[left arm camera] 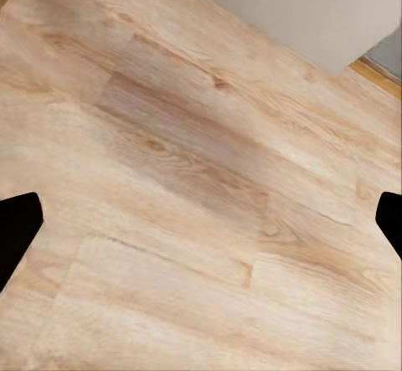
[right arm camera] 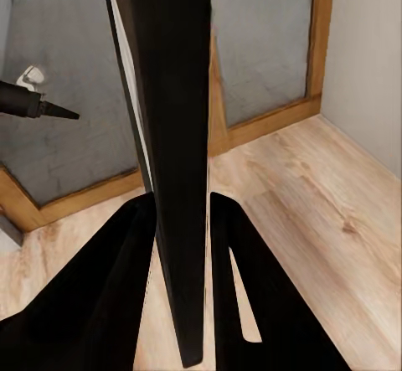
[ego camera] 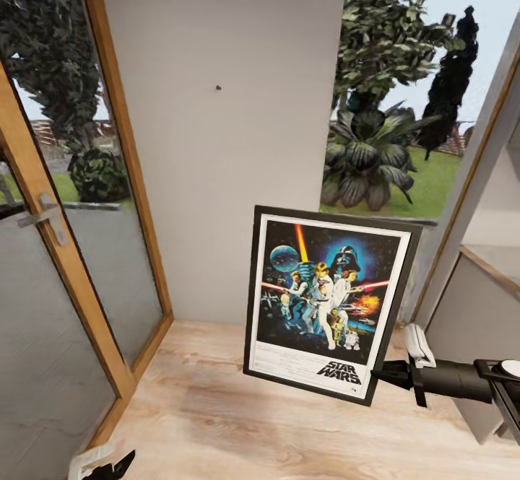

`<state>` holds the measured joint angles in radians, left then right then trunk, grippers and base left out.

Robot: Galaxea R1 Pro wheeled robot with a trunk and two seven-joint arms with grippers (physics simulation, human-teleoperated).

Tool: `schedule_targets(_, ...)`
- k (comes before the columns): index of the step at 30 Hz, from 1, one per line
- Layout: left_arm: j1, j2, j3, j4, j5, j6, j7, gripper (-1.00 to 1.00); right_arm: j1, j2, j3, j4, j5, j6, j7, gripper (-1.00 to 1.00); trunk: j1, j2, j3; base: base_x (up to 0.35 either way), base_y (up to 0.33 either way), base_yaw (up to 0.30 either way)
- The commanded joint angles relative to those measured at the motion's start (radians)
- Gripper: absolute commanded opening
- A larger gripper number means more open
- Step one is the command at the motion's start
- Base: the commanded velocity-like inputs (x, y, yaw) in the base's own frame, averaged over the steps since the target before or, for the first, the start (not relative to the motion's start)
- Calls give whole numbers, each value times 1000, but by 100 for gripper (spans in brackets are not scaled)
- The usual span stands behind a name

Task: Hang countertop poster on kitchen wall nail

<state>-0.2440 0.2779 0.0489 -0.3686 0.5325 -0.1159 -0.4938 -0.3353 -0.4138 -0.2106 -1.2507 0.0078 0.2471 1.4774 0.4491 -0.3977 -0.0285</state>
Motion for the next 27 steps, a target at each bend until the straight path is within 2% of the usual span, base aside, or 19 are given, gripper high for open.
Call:
schedule_targets(1, -1, 0, 2, 2, 4, 0, -6, 100, -1, 0, -1, -1, 1, 12, 5, -100, 1, -2, -2, 120, 337, 281)
schedule_targets(5, -1, 0, 2, 2, 4, 0, -6, 100, -1, 0, -1, -1, 1, 12, 5, -100, 1, -2, -2, 121, 337, 232)
schedule_targets(10, -1, 0, 2, 2, 4, -1, -6, 100, -1, 0, -2, -1, 1, 13, 4, -100, 1, -2, -2, 121, 337, 58)
schedule_targets(23, -1, 0, 2, 2, 4, -1, -6, 100, -1, 0, -4, 0, 0, 14, 5, -100, 1, -2, -2, 121, 337, 2)
schedule_targets(27, -1, 0, 2, 2, 4, 0, -6, 100, -1, 0, -3, 0, 0, 14, 4, -100, 1, -2, -1, 121, 337, -140)
